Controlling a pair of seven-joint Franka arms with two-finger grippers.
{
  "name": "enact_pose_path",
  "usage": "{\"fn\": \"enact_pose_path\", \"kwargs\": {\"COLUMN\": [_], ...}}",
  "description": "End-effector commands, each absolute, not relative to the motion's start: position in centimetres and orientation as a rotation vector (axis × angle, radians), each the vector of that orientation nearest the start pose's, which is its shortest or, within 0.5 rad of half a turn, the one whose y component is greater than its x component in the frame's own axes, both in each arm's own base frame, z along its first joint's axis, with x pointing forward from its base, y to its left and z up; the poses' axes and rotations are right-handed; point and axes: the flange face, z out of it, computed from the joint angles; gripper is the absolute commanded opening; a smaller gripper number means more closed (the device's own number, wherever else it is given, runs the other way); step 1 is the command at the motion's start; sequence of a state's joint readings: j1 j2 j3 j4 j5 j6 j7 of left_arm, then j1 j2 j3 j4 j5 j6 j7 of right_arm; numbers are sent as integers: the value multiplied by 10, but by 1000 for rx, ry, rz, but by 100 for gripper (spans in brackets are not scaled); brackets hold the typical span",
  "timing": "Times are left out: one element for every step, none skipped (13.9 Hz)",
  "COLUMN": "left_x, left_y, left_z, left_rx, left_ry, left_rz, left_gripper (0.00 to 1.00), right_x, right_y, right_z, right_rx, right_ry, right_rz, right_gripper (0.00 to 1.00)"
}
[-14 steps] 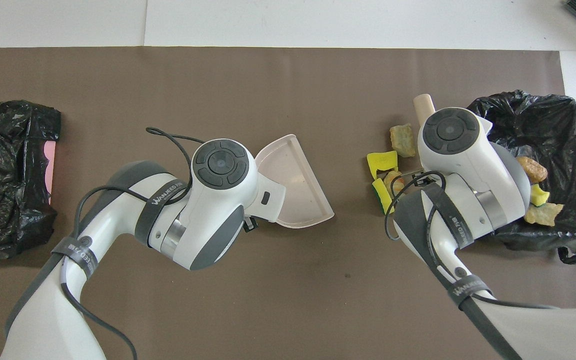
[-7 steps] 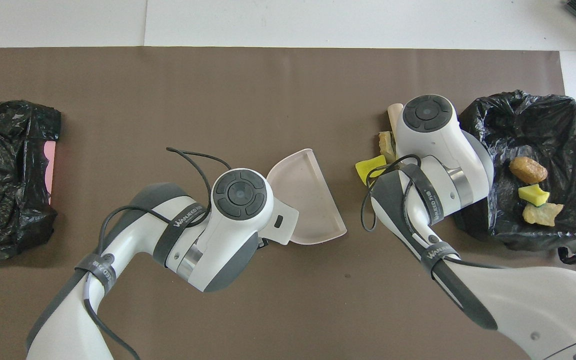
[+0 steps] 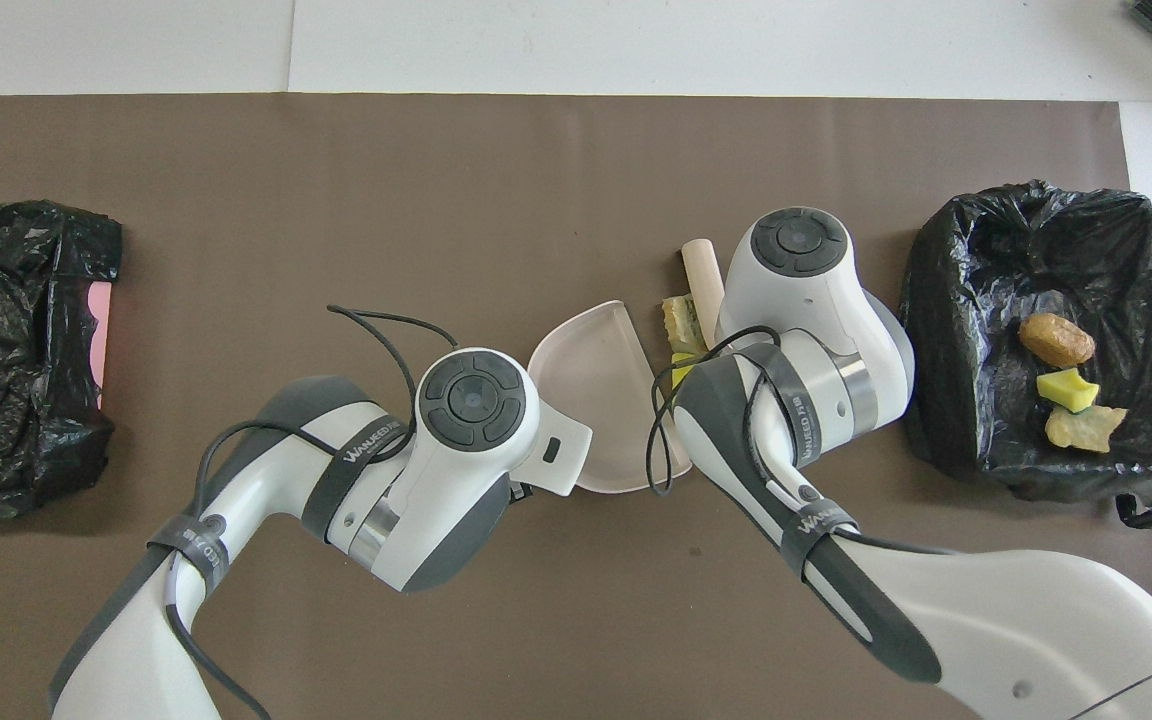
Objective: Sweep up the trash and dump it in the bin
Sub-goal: 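Sweep the sponges into the dustpan with the right gripper's brush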
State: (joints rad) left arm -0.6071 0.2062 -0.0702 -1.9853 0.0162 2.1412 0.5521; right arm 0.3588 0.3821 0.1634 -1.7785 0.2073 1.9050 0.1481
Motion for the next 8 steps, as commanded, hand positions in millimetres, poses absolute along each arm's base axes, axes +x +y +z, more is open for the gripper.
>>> {"fn": "enact_pose_path", "kwargs": {"left_x": [456, 456, 456, 456, 456, 456, 456, 456], "left_y": [-359, -359, -359, -359, -359, -360, -360, -359], "left_z": [362, 362, 362, 362, 362, 362, 361, 362], "left_rx": [-2566, -2564, -2564, -2564, -2563, -2563, -2562, -2562], "left_ry": [1804, 1804, 1804, 1804, 1806, 1806, 1808, 1808], "left_rz": [35, 33, 33, 33, 33, 30, 33, 33], "left_gripper": [0, 0, 0, 0, 0, 0, 0, 0], "right_x": [532, 532, 534, 538, 539, 539, 538, 537], "right_y": [313, 305, 291, 272, 251, 224, 197, 169], "right_z": [334, 340, 350, 365, 385, 409, 430, 447], "right_rx": [-2862, -2864, -2872, -2872, -2867, -2866, -2867, -2872], "right_ry": [-420, -415, -415, -393, -382, -356, -321, -281], "right_rz": [515, 536, 552, 558, 571, 578, 587, 601], "right_gripper": [0, 0, 0, 0, 0, 0, 0, 0]}}
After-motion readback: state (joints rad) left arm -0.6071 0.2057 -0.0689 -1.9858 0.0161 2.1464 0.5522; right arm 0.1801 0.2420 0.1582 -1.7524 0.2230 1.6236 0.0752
